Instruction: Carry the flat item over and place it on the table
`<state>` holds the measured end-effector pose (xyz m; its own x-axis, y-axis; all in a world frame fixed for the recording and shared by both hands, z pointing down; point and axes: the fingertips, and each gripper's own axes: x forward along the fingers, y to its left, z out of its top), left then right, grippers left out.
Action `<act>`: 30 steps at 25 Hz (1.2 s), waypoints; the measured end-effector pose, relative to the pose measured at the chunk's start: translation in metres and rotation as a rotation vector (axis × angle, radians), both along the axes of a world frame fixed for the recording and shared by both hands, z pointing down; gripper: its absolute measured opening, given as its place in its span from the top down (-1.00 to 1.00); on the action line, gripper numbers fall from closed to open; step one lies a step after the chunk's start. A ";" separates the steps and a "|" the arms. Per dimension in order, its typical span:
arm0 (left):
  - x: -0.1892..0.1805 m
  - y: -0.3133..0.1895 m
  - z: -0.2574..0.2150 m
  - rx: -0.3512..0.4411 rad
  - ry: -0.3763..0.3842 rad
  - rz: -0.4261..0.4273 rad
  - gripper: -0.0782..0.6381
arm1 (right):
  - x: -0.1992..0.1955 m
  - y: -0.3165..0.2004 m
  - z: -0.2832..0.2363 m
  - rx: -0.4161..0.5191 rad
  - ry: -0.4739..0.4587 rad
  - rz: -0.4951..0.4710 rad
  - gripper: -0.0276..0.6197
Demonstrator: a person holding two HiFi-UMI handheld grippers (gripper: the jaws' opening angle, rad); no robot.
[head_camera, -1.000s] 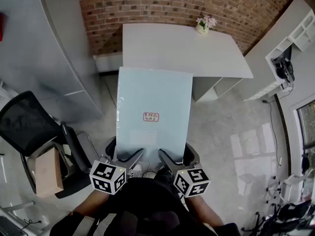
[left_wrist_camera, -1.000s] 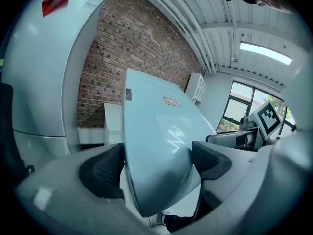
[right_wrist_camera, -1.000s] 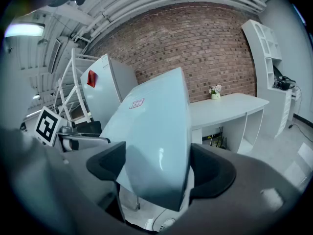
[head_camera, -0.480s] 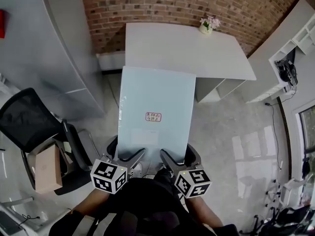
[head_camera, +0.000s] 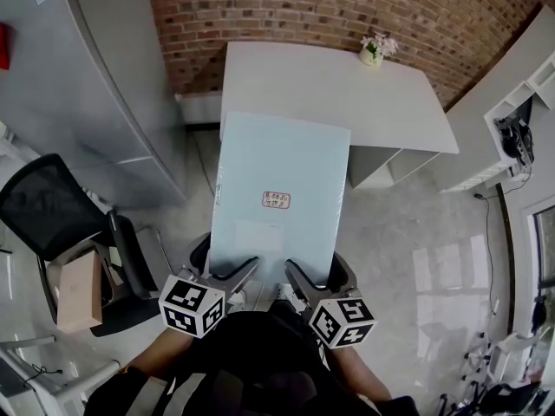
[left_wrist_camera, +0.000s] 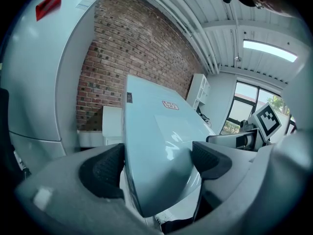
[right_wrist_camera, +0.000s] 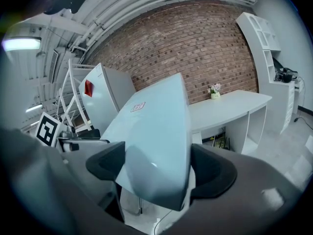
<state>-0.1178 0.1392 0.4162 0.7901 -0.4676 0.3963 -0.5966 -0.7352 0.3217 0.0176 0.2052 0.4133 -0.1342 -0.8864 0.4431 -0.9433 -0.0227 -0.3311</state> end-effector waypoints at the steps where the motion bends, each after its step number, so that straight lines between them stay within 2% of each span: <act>1: 0.008 -0.002 -0.002 0.004 0.000 -0.006 -0.47 | 0.009 -0.002 -0.002 0.003 -0.003 -0.004 -0.39; 13: 0.093 -0.026 -0.031 0.065 -0.036 -0.104 -0.47 | 0.100 -0.040 -0.022 0.055 -0.040 -0.098 -0.39; 21: 0.115 -0.022 -0.032 0.076 -0.050 -0.182 -0.47 | 0.125 -0.047 -0.020 0.068 -0.058 -0.167 -0.39; 30: 0.127 -0.025 -0.032 0.090 -0.058 -0.202 -0.47 | 0.137 -0.053 -0.017 0.072 -0.071 -0.184 -0.40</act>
